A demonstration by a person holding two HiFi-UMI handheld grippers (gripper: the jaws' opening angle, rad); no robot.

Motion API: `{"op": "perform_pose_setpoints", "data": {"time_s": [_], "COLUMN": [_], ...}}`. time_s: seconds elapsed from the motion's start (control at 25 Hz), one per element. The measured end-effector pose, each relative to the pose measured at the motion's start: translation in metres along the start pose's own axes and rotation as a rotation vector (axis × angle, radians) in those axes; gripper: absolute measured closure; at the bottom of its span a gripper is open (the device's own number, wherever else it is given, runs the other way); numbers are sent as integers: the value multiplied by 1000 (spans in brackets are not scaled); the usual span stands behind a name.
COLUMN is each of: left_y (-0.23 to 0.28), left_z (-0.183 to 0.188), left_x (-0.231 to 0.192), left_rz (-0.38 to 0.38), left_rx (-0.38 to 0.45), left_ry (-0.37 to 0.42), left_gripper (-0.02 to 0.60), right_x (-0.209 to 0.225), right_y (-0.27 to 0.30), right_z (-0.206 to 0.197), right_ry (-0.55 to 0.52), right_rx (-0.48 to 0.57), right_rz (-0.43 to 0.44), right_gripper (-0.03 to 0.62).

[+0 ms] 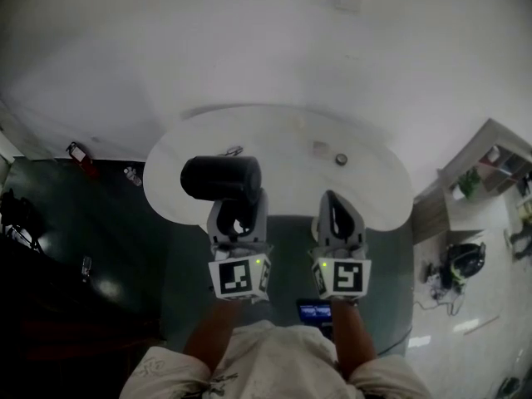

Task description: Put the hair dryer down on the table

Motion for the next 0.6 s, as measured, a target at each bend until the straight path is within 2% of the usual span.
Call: {"op": "perform_pose_setpoints", "data": {"time_s": [0.32, 0.6], "left_y": [48, 82], "left_z": [-8, -21], "left_x": [-49, -61], "left_rz": [-15, -23], "left_rx": [-1, -8], "left_ry": [-10, -12], "left_gripper": [345, 345], "right_x": [-20, -19], "right_y": [64, 98], "right_z": [-1, -14], "right_ry": [-16, -8], "right_rx": [-4, -12], "right_rz": [-17, -13], "right_gripper": [597, 597]}}
Point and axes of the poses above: the fingertips, and each gripper's own axes: y forward along the fingers, x to its right, z out of its top, the point moved 4 cm from there along -y, backward along the fingers, and after that the axes turned 6 degrees about y, right-handed, at the moved point
